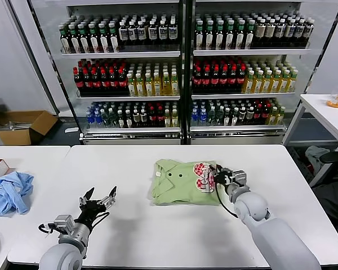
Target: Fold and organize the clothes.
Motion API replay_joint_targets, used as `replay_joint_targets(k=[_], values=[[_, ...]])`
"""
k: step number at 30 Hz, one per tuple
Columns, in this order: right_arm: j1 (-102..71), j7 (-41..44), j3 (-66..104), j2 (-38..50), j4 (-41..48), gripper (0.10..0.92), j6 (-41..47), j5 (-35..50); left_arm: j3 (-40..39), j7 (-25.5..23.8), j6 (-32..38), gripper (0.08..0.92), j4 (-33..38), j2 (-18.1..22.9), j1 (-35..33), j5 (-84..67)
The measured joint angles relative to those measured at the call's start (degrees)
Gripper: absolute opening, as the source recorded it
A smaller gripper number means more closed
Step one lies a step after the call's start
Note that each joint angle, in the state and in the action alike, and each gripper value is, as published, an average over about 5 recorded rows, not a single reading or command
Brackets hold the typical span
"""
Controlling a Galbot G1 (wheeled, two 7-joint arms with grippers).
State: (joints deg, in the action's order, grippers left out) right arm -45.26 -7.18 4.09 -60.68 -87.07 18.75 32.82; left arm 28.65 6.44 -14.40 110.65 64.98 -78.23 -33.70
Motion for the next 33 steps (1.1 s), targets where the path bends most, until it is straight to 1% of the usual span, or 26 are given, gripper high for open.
replay_joint_targets(k=[8, 14, 17, 21, 33], values=[[-7.3, -0.3, 4.1, 1.8, -5.5, 0.587, -8.7, -6.2, -0.5, 0.0, 0.5, 0.823, 1.0, -0.8, -0.1, 0.9], [-13.6, -1.0, 8.0, 2.7, -10.5, 0.756, -12.5, -8.6, -1.0, 0.0, 0.7, 0.823, 1.8, -0.5, -0.7, 2.1], [-17.0, -1.3, 10.3, 3.2, -13.2, 0.809, -13.5, -9.4, -1.2, 0.0, 0.8, 0.823, 2.2, -0.3, -1.1, 2.8], [-21.8, -1.3, 13.7, 3.5, -16.9, 0.822, -14.5, -9.9, -1.1, 0.0, 1.1, 0.823, 2.9, 0.1, -1.8, 3.8], [-35.6, -0.8, 22.2, 2.7, -27.0, 0.823, -15.9, -10.8, -0.5, 0.0, 1.5, 0.823, 5.9, 1.1, -4.4, 7.0]])
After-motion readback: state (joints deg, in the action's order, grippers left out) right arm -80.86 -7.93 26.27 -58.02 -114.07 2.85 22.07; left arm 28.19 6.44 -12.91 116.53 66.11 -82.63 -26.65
